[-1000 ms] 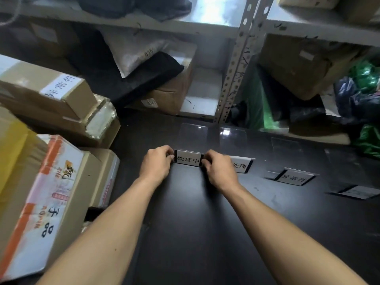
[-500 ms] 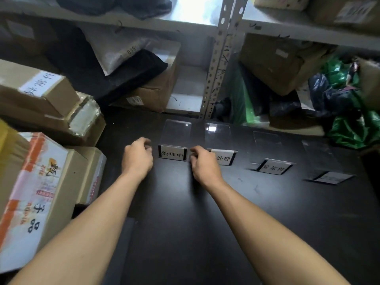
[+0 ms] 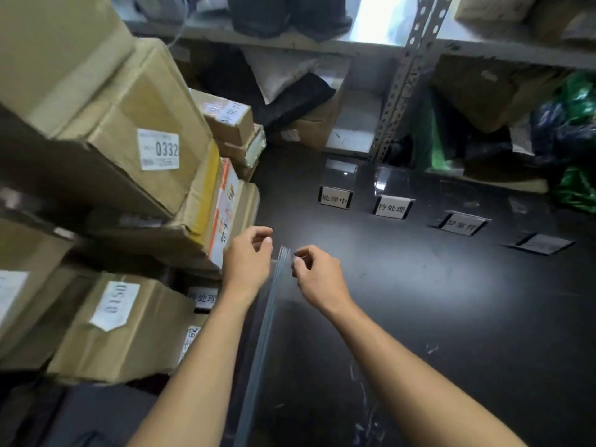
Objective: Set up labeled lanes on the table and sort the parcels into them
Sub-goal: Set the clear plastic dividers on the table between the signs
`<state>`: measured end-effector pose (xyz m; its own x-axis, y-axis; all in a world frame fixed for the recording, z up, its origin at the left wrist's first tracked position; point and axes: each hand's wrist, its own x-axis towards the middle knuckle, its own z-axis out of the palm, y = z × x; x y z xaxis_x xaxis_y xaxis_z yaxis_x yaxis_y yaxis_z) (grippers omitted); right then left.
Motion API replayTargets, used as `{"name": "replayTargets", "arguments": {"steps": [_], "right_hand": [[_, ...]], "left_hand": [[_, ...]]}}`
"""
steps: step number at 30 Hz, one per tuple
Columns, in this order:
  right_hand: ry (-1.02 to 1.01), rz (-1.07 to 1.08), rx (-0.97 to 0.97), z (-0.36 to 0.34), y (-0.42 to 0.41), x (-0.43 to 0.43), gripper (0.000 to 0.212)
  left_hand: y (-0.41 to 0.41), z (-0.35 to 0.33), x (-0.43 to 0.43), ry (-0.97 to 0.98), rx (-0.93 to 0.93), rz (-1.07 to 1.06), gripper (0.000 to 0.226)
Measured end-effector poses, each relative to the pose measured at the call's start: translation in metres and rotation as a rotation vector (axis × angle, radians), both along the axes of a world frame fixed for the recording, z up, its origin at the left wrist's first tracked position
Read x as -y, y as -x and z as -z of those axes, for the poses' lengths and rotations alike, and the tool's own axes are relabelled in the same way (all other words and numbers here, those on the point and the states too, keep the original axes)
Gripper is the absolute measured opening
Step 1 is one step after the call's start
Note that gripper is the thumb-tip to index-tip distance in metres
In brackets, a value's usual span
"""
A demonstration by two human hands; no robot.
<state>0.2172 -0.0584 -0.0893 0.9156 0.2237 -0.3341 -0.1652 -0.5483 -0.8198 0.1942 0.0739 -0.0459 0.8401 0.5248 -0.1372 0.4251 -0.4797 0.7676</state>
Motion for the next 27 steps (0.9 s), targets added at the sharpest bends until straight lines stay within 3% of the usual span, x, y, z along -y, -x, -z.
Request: {"name": "replayTargets", "arguments": {"steps": [5,9,14,27], "right_hand": [[0.078,-0.039,-0.120,-0.004,0.054,-0.006,0.027],[0.150,-0.093,-0.164,-0.002,0.095,-0.007,0.038],[0.179,-0.138,-0.212,-0.004,0.128,-0.008,0.022],[0.150,-0.237,-0.299,-0.015,0.153,-0.009,0.032]], "left_hand": [[0.061,0.001,-0.001,0.066,-0.134,0.041,0.021],[0.107,0.013,0.006,0.129,-0.328,0.118,0.035],[0.151,0.026,0.012,-0.020,-0.577,0.349,0.042],[0.171,-0.002,0.009,-0.268,-0.484,0.228,0.028]]}}
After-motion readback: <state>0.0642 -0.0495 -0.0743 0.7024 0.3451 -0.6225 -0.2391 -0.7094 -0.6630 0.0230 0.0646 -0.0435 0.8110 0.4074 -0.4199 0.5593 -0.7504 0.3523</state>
